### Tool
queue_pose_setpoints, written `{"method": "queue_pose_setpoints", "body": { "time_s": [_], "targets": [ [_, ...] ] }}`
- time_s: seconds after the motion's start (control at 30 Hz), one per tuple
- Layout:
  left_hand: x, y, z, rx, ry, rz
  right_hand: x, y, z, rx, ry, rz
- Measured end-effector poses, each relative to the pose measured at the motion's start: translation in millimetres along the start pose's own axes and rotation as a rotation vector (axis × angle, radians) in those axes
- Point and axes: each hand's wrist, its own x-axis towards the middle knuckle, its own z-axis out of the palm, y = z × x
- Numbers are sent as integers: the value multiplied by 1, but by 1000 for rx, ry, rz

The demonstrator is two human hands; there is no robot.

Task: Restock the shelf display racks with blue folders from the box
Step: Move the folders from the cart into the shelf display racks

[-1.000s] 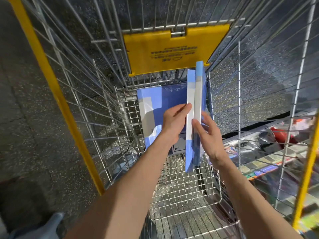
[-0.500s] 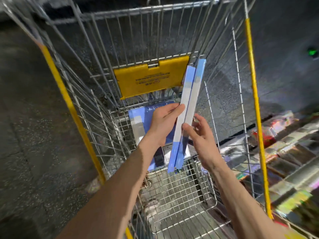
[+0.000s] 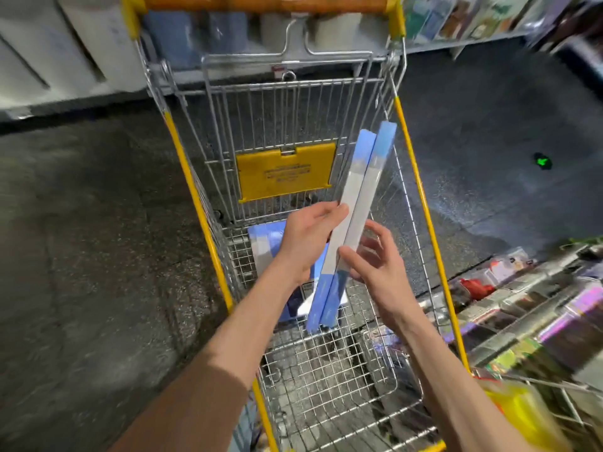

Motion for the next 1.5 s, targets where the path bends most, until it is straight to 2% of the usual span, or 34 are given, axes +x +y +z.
{"method": "queue_pose_setpoints", "body": {
  "time_s": [0.4,0.53,0.67,0.8,0.87,0.93,1.07,1.1,1.17,1.23,1.33,1.43,1.5],
  "targets": [
    [-145,20,33,70,9,184,-126,-41,-17,76,-64,-140],
    [-181,27,45,91,-15,214,-161,-51,-18,105,-44,-145],
    [-214,40,65,129,-35,248,-198,-67,-20,36,-7,-230],
    [-256,60,95,231,-78,288,-243,-90,-27,-100,116,-306],
    [-278,68,113,262,-130,310,-264,-105,-30,-279,246,-350],
    [-310,76,126,267,-213,340,-295,-115,-33,-351,396,-385],
    [-370,84,146,291,-449,384,-366,-136,-40,-214,573,-435],
    [-441,86,175,332,-587,374,-442,-152,-60,-156,683,-469],
    [-445,91,174,321,-581,386,-453,-159,-63,-49,652,-450],
    [-435,99,171,289,-477,408,-461,-167,-67,-17,579,-428],
    [-454,93,181,334,-307,588,-520,-187,-86,17,565,-454],
    [-492,82,208,446,-287,693,-593,-204,-118,59,607,-497],
    [-522,75,231,501,-317,664,-642,-209,-143,117,617,-513]
  ]
}}
